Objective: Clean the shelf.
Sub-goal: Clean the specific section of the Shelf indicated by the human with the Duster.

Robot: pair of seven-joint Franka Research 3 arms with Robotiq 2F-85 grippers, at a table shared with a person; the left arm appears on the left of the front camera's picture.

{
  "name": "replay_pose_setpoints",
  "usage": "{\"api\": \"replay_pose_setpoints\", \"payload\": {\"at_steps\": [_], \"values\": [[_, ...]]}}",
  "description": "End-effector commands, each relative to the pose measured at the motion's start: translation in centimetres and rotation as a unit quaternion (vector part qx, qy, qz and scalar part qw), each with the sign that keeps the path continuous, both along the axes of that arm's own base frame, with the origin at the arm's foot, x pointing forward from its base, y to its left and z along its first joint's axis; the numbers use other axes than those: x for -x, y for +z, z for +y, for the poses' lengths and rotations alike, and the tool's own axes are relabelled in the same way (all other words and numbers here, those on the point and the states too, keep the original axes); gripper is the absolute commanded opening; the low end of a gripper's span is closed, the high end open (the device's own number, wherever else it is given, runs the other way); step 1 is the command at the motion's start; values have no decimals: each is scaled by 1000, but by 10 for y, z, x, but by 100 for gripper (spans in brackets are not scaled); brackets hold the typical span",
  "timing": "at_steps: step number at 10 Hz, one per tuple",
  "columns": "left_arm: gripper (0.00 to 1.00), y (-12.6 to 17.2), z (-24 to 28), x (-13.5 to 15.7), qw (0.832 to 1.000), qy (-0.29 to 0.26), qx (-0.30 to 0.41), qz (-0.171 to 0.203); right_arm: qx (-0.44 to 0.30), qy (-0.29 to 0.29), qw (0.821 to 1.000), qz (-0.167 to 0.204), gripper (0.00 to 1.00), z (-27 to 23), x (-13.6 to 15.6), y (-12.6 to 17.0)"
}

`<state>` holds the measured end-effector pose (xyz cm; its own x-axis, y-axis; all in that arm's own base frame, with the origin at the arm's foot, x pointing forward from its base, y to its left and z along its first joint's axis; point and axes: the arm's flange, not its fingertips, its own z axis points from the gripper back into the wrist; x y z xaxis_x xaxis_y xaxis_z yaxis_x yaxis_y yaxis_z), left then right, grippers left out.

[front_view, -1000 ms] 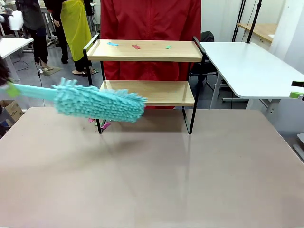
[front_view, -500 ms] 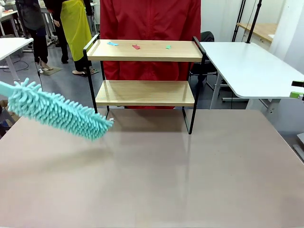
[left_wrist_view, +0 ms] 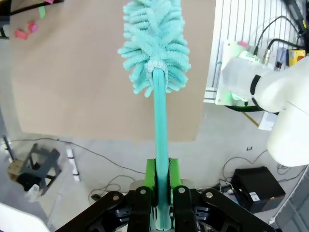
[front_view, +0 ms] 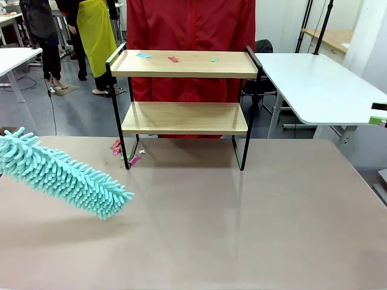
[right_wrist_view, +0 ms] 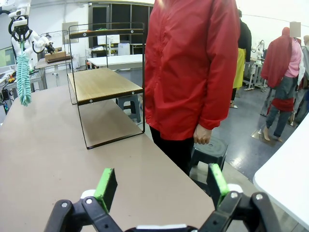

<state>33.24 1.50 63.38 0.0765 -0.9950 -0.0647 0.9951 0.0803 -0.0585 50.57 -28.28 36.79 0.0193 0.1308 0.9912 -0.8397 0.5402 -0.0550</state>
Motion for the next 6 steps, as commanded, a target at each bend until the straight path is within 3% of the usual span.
{"api": "replay_pose_setpoints", "payload": {"at_steps": [1, 6], "values": [[14, 2, -3, -2, 1000, -5, 1, -8, 9, -6, 1000, 12, 100, 4, 0, 6], [14, 2, -3, -2, 1000, -5, 1, -8, 9, -6, 1000, 12, 100, 4, 0, 6]]}}
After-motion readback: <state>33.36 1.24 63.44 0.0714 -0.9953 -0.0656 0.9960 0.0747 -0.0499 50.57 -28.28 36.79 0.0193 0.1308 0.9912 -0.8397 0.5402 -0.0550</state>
